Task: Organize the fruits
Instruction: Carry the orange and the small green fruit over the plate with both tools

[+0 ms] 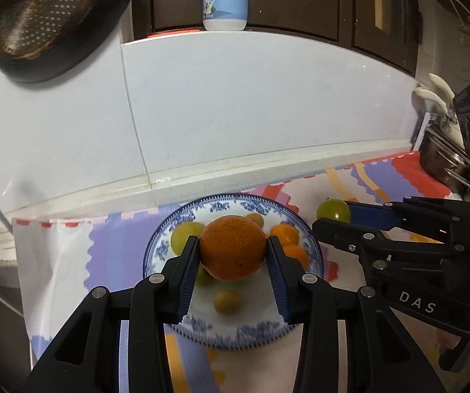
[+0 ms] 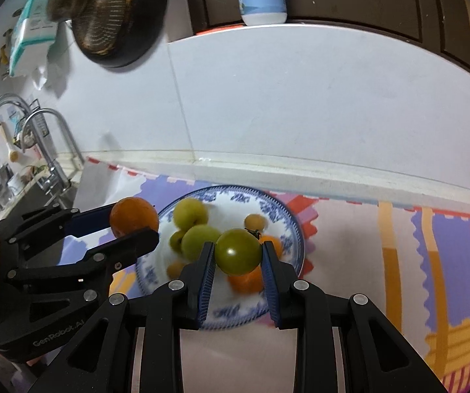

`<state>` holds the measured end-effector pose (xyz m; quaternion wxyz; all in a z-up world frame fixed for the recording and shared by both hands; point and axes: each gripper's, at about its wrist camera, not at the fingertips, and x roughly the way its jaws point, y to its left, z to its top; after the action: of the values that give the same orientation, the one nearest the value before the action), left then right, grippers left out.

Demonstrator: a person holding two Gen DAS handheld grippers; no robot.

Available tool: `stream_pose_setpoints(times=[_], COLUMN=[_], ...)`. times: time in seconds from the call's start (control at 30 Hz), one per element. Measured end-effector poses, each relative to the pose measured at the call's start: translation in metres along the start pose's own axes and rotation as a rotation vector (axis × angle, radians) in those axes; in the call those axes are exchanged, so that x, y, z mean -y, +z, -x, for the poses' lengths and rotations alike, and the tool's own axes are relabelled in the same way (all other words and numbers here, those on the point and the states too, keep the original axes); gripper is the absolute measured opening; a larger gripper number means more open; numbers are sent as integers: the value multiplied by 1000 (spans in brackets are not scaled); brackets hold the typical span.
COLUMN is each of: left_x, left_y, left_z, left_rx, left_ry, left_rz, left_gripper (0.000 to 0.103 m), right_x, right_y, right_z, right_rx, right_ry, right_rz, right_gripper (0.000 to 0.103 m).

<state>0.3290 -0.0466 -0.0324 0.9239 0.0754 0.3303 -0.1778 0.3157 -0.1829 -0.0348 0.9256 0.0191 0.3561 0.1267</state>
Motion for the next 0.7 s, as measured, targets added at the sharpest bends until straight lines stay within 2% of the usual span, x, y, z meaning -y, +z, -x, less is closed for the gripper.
stream_pose_setpoints(times=[0.27,0.7], left_x=[-8,-6], left_y=[16,19], left_z=[-44,-96], left_rx=[-32,-94], left_ry=[13,15], left_rz=[-17,-28], left_gripper=[40,40], right_x=[21,45], right_y=[17,17], right_z=[-47,-102], right_rx=[-35,-105], right_ry=[11,32], right_rz=[-4,-25], right_gripper=[29,29])
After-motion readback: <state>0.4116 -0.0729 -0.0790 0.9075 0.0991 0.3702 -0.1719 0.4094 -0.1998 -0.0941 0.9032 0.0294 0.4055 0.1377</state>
